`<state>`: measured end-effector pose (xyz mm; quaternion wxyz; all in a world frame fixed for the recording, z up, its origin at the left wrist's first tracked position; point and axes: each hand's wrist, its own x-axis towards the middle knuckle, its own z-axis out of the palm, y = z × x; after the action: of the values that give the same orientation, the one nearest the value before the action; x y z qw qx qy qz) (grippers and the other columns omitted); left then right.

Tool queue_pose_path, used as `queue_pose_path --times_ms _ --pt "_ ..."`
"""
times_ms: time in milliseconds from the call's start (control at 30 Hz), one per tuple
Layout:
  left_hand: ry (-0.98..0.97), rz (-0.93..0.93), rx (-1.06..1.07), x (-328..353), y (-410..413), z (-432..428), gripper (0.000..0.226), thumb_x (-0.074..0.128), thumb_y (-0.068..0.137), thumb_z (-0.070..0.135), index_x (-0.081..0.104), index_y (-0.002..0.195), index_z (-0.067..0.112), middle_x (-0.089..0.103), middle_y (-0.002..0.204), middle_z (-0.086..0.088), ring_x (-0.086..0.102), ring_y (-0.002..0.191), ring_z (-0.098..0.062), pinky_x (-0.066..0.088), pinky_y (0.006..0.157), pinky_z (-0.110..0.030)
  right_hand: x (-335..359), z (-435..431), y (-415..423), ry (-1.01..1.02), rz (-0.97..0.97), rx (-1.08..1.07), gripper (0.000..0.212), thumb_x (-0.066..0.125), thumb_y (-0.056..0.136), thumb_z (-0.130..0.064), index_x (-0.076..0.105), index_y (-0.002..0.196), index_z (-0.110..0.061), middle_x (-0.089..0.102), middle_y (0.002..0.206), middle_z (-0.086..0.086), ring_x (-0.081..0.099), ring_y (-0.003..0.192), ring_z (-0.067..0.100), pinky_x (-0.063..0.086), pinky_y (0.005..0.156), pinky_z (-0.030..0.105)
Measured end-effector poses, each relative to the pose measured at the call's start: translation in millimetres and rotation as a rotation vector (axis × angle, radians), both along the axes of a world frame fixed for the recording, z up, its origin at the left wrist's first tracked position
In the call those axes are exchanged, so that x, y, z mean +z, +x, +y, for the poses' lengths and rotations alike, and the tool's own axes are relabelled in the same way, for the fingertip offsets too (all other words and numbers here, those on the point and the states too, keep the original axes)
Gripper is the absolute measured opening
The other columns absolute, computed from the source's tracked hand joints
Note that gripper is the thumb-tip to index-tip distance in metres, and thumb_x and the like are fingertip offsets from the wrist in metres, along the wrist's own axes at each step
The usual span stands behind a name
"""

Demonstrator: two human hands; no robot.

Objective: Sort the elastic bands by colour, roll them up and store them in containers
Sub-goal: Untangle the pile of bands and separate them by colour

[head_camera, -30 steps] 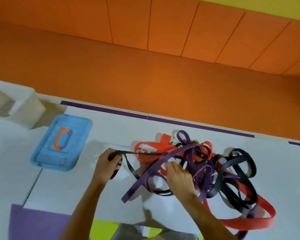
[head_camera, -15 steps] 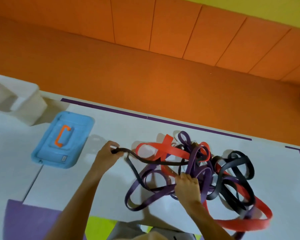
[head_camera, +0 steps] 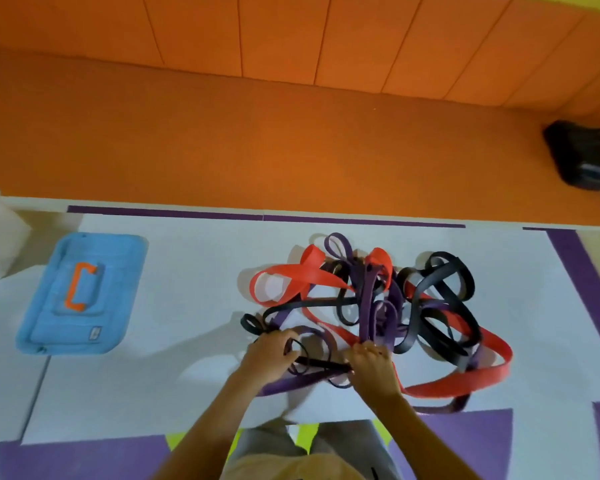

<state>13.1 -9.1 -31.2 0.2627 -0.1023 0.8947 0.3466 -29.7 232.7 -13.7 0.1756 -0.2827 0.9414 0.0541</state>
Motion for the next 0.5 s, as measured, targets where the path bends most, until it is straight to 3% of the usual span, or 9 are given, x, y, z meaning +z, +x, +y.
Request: queue_pose_path --times_ms 67,133,200,267,367,433,500 --pt "-0.189 0.097 -0.069 1.1 3.4 2.9 0.031 0.053 0.104 0.034 0.062 0.134 0.036 0.075 0.119 0.007 0.070 0.115 -0.021 0.054 0.098 -0.040 3.3 -6.1 -5.4 -0.085 -0.016 0.041 0.022 0.062 0.103 -0.029 0.071 0.122 -0.024 0.072 0.126 0.000 0.062 0.125 0.024 0.047 0.108 0.043" --pt "-0.191 0.166 -0.086 3.5 3.8 7.7 0.033 0.047 0.109 0.034 0.062 0.138 0.036 0.074 0.128 0.006 0.070 0.116 -0.022 0.053 0.100 -0.039 9.8 -10.5 -7.5 -0.269 -0.003 0.067 0.013 0.076 0.093 -0.027 0.077 0.103 -0.020 0.076 0.106 -0.001 0.068 0.106 0.024 0.055 0.092 0.038" --pt "-0.108 0.145 -0.175 5.9 3.3 11.1 0.042 0.037 0.114 0.035 0.049 0.154 0.028 0.060 0.151 -0.006 0.067 0.120 -0.031 0.051 0.104 -0.043 16.0 -13.4 -10.4 -0.458 -0.008 0.071 0.011 0.084 0.085 -0.024 0.077 0.094 -0.021 0.073 0.094 -0.005 0.065 0.091 0.020 0.050 0.080 0.026" --pt "0.106 0.048 -0.139 13.2 5.3 8.8 0.049 0.031 0.115 0.044 0.035 0.162 0.033 0.052 0.158 -0.010 0.062 0.129 -0.032 0.047 0.110 -0.043 23.0 -14.2 -16.4 -0.606 -0.053 -0.008 0.011 0.081 0.089 -0.021 0.075 0.098 -0.023 0.069 0.097 -0.009 0.059 0.094 0.013 0.043 0.080 0.020" --pt "0.489 0.016 -0.015 21.8 16.1 -2.7 0.051 0.044 0.104 0.065 0.040 0.153 0.052 0.066 0.138 0.017 0.062 0.132 -0.008 0.047 0.109 -0.025 30.5 -15.0 -27.6 -0.815 -0.081 -0.226 0.021 0.076 0.090 -0.010 0.071 0.103 -0.026 0.064 0.103 -0.016 0.058 0.102 0.006 0.045 0.085 0.016" --pt "0.519 0.028 -0.018 23.7 27.3 -17.7 0.063 0.064 0.093 0.068 0.044 0.151 0.052 0.069 0.124 0.031 0.066 0.117 0.007 0.050 0.098 -0.017 37.6 -18.2 -36.5 -0.955 -0.093 -0.395 0.031 0.073 0.090 0.001 0.068 0.105 -0.026 0.063 0.108 -0.017 0.061 0.104 0.004 0.049 0.087 0.015" --pt "0.410 0.103 -0.038 19.6 39.4 -33.3 0.052 0.073 0.089 0.064 0.056 0.136 0.051 0.073 0.100 0.030 0.068 0.088 0.010 0.050 0.077 -0.015 43.4 -20.8 -45.0 -0.996 -0.004 -0.478 0.034 0.075 0.088 0.006 0.068 0.105 -0.023 0.065 0.111 -0.011 0.058 0.106 -0.005 0.045 0.089 0.007"
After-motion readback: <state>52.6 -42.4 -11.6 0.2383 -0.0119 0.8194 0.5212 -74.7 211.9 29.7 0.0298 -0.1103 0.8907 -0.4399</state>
